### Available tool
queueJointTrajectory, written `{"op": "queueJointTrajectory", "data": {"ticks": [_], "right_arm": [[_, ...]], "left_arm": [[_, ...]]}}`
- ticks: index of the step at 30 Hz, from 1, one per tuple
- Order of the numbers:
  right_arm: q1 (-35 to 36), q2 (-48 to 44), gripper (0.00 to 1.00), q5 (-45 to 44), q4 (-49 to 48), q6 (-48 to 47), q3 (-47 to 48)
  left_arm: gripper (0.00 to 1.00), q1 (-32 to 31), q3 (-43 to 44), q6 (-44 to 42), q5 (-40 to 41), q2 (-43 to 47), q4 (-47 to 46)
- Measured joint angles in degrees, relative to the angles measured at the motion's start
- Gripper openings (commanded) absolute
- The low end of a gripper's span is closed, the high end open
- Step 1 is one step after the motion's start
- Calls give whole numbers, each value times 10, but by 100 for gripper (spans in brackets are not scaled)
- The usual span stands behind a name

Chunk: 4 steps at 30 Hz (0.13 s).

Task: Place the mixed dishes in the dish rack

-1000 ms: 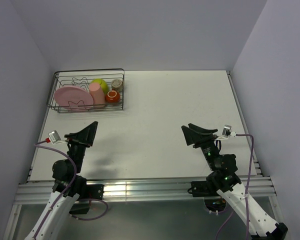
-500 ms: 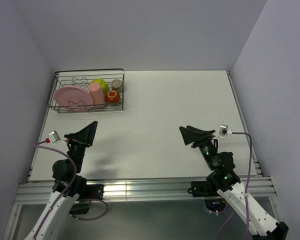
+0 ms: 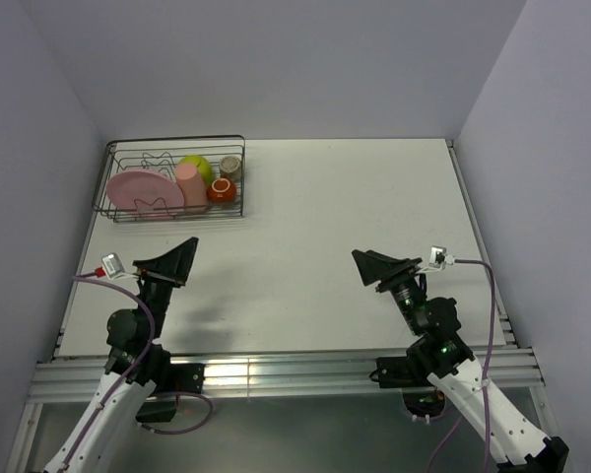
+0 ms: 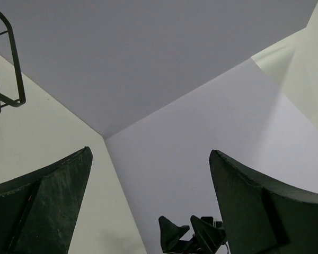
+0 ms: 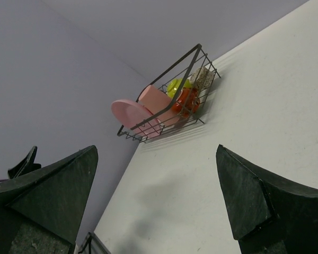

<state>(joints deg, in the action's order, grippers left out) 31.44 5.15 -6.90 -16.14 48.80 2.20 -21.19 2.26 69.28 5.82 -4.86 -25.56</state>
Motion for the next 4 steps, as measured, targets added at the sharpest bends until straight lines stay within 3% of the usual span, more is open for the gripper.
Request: {"op": "queueJointTrajectory", "data": {"ticks": [4], "right_arm": [[0, -8, 100, 0, 10, 3, 0]], "left_arm": [[99, 0, 0, 0, -7, -2, -3]]}}
